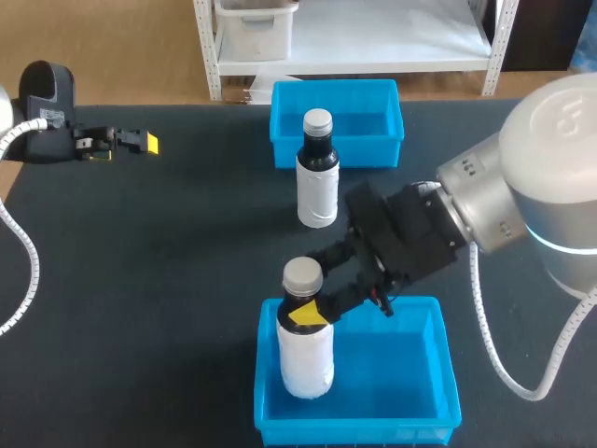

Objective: Pick up the bottle, and place it in the far bin if it is heavy, or in the near bin if it is light.

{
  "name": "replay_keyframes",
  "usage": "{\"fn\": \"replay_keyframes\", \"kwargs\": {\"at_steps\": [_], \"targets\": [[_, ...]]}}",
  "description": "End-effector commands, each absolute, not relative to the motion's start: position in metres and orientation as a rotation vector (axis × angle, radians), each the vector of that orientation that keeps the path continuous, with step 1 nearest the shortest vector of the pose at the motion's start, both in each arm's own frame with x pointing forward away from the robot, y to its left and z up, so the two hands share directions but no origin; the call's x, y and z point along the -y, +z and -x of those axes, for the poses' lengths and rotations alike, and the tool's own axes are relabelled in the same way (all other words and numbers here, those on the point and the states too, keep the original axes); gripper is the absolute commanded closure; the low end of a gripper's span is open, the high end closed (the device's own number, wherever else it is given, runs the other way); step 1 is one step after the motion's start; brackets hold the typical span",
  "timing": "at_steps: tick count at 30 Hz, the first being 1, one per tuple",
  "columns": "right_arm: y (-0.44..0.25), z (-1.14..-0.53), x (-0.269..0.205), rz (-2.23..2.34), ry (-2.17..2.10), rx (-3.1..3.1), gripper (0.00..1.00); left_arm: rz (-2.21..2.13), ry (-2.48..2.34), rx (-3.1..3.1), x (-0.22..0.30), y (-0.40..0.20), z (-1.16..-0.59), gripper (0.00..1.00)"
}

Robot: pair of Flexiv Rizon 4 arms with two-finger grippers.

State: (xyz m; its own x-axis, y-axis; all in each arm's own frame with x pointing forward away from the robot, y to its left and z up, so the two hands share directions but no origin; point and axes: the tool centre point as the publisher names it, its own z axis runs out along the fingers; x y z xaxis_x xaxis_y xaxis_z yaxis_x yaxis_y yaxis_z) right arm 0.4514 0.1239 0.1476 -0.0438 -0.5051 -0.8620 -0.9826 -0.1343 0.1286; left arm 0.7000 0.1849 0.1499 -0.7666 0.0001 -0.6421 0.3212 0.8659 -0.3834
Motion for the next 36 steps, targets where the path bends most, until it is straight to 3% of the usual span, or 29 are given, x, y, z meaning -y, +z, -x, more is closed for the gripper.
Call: {"fn": "replay_keyframes", "kwargs": {"at_steps": [1,34,35,36], "targets": [[0.146,-0.455,-0.123,1.672,1.11,-1.576,1.0,-0.231,-0.636,-2.374,-0.185,0.15,-0.7,0.0],[0.132,-0.469,-0.129,1.688,1.103,-1.575,1.0,-0.231,-0.636,-2.374,-0.185,0.15,-0.7,0.0],[0.132,-0.469,-0.129,1.69,1.105,-1.574,1.0,-0.231,-0.636,-2.374,-0.185,0.15,-0.7,0.0],[0.132,-0.468,-0.129,1.693,1.106,-1.571,0.9,-0.231,-0.636,-2.374,-0.185,0.15,-0.7,0.0]]}}
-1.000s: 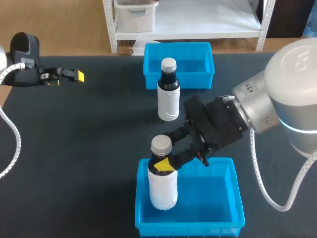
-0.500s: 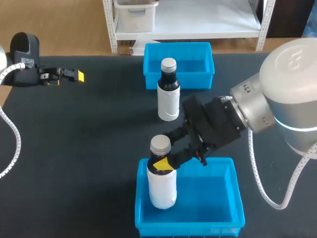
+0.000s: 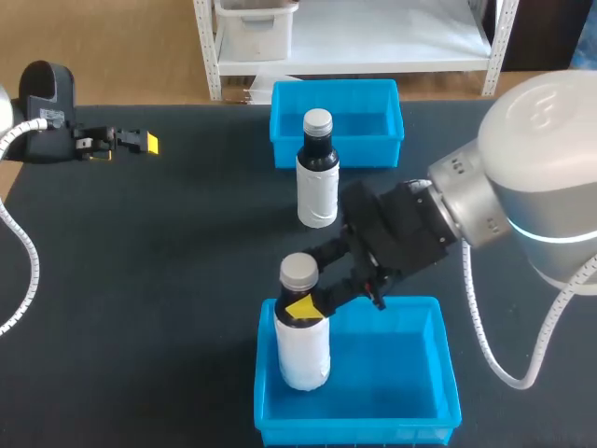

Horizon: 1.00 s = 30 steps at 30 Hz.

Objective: Pick up the bottle, and place it in the far bin if it is heavy, or in the near bin if it is light.

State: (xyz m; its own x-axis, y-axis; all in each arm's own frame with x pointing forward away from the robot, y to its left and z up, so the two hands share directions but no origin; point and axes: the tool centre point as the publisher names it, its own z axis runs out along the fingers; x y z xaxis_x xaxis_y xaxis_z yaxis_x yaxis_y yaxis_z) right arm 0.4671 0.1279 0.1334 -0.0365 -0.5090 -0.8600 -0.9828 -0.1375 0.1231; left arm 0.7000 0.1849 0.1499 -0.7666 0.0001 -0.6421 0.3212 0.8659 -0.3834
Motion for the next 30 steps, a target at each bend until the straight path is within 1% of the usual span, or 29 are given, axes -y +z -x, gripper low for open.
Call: {"fn": "replay_keyframes", "kwargs": {"at_steps": [1,2,3,4,5,6,13,18,24,30], "targets": [[0.132,-0.468,-0.129,1.697,1.105,-1.569,0.73,-0.231,-0.636,-2.374,-0.185,0.15,-0.7,0.0],[0.132,-0.468,-0.13,1.701,1.103,-1.568,0.54,-0.231,-0.636,-2.374,-0.185,0.15,-0.7,0.0],[0.132,-0.468,-0.13,1.704,1.101,-1.569,0.38,-0.231,-0.636,-2.374,-0.185,0.15,-0.7,0.0],[0.132,-0.468,-0.13,1.704,1.101,-1.569,0.19,-0.231,-0.636,-2.374,-0.185,0.15,-0.7,0.0],[0.132,-0.468,-0.13,1.705,1.101,-1.569,0.07,-0.231,-0.636,-2.374,-0.185,0.15,-0.7,0.0],[0.132,-0.467,-0.13,1.707,1.1,-1.57,0.0,-0.231,-0.636,-2.374,-0.185,0.15,-0.7,0.0],[0.134,-0.466,-0.126,1.713,1.098,-1.575,0.0,-0.231,-0.636,-2.374,-0.185,0.15,-0.7,0.0],[0.14,-0.469,-0.112,1.712,1.087,-1.593,0.0,-0.231,-0.636,-2.374,-0.185,0.15,-0.7,0.0],[0.147,-0.477,-0.085,1.703,1.051,-1.619,0.0,-0.231,-0.636,-2.374,-0.185,0.15,-0.7,0.0],[0.15,-0.493,-0.045,1.678,0.994,-1.679,0.0,-0.231,-0.636,-2.374,-0.185,0.15,-0.7,0.0]]}}
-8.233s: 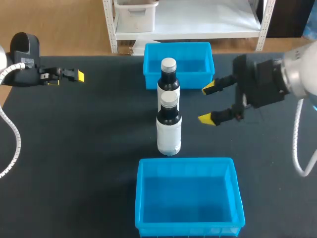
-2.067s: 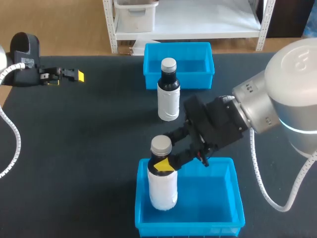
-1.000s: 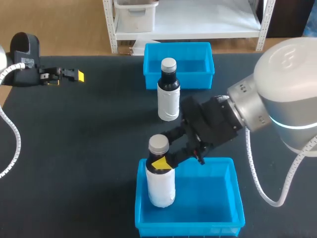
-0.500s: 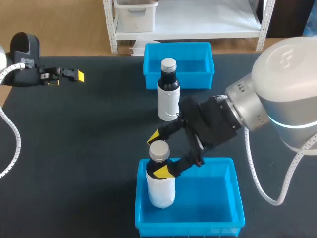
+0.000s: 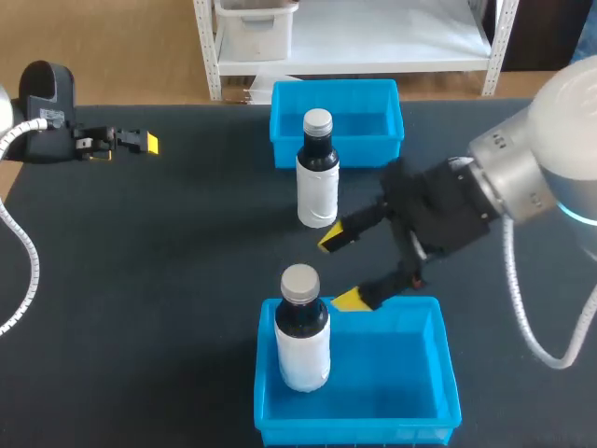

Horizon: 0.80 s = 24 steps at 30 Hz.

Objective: Pick up the bottle, and place it in the far bin if it is heavy, or in the near bin if it is light.

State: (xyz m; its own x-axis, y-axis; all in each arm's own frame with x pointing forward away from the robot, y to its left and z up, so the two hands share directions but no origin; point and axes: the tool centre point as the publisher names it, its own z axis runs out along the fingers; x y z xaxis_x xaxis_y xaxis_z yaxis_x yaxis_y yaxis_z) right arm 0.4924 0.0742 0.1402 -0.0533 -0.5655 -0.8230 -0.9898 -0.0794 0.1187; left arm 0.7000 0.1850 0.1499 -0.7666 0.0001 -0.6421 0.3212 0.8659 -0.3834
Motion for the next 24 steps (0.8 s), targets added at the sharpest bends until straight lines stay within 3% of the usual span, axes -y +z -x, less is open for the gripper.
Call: {"fn": "replay_keyframes", "kwargs": {"at_steps": [1,13,24], "targets": [[0.15,-0.497,-0.039,1.673,0.984,-1.688,0.0,-0.231,-0.636,-2.374,-0.185,0.15,-0.7,0.0],[0.147,-0.587,0.016,1.568,0.867,-1.775,0.0,-0.231,-0.636,-2.374,-0.185,0.15,-0.7,0.0],[0.136,-0.685,0.023,1.562,0.844,-1.743,0.0,-0.231,-0.636,-2.374,-0.185,0.15,-0.7,0.0]]}}
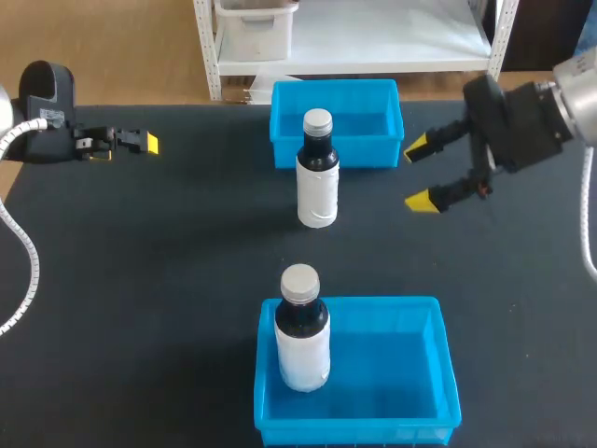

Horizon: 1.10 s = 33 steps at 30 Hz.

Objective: Pick up the bottle, and place it in the far bin if it is heavy, or in the near bin if it is light.

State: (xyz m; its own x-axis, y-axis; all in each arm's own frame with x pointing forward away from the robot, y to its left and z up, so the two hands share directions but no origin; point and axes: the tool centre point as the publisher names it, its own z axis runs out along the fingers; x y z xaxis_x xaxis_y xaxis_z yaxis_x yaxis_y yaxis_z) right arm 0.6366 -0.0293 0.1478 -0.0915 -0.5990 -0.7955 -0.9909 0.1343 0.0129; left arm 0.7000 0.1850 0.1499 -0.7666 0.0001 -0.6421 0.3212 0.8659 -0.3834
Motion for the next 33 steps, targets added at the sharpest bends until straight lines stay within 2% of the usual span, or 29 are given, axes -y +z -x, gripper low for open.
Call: {"fn": "replay_keyframes", "kwargs": {"at_steps": [1,14,33], "targets": [[0.135,-0.692,0.021,1.563,0.847,-1.738,0.0,-0.231,-0.636,-2.374,-0.185,0.15,-0.7,0.0],[0.126,-0.748,-0.02,1.558,0.895,-1.663,0.0,-0.231,-0.636,-2.374,-0.185,0.15,-0.7,0.0],[0.122,-0.747,-0.067,1.553,0.936,-1.623,0.0,-0.231,-0.636,-2.374,-0.185,0.15,-0.7,0.0]]}}
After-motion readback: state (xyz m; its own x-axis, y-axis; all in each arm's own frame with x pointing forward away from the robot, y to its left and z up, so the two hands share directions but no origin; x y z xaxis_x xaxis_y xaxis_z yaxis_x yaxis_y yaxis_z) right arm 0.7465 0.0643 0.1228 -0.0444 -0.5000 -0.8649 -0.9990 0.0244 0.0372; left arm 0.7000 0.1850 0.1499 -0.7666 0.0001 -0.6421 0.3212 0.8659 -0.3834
